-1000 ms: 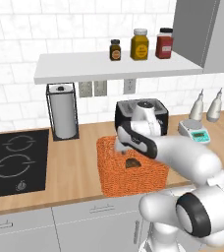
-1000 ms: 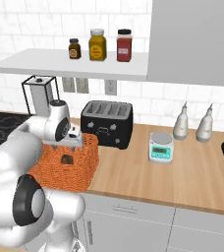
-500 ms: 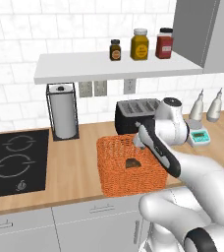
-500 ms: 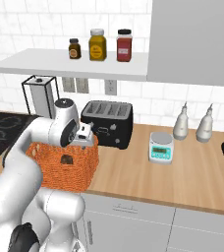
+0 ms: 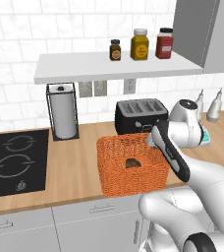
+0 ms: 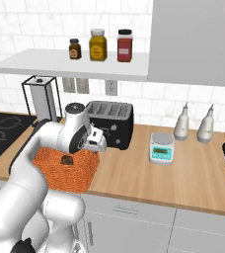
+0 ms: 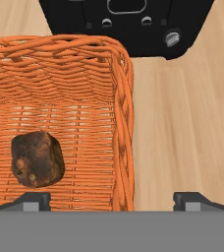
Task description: Open the cabinet, pick up the bread from the cabinet and place it in the basket. Then move the basket to the dining counter.
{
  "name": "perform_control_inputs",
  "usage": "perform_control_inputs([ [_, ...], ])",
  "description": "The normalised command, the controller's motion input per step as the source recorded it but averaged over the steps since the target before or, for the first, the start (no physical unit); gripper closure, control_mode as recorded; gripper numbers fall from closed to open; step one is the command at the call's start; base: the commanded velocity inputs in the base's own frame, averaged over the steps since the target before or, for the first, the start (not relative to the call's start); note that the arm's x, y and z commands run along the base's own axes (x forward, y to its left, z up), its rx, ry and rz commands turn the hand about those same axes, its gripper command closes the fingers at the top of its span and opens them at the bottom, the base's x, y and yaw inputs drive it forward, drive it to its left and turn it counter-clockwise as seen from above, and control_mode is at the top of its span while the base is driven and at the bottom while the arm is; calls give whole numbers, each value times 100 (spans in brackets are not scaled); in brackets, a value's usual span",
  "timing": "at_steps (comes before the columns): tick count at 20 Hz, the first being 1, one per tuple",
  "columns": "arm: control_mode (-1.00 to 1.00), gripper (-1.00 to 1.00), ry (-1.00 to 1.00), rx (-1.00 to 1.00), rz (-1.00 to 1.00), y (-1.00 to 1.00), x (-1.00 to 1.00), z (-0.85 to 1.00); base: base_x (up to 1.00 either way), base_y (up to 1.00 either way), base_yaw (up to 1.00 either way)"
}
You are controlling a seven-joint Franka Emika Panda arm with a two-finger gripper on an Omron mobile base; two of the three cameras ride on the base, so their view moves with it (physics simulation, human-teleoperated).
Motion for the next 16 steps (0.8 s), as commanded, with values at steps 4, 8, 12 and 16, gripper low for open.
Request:
perform_control_inputs([
  [4, -100, -100, 15, 0, -4, -13, 12, 0, 0, 0, 0],
  [8, -100, -100, 20, 0, 0, 0, 31, -10, 0, 0, 0],
  [12, -100, -100, 6, 1, 0, -2, 27, -15, 0, 0, 0],
  [16, -100, -100, 2, 6, 0, -11, 21, -29, 0, 0, 0],
])
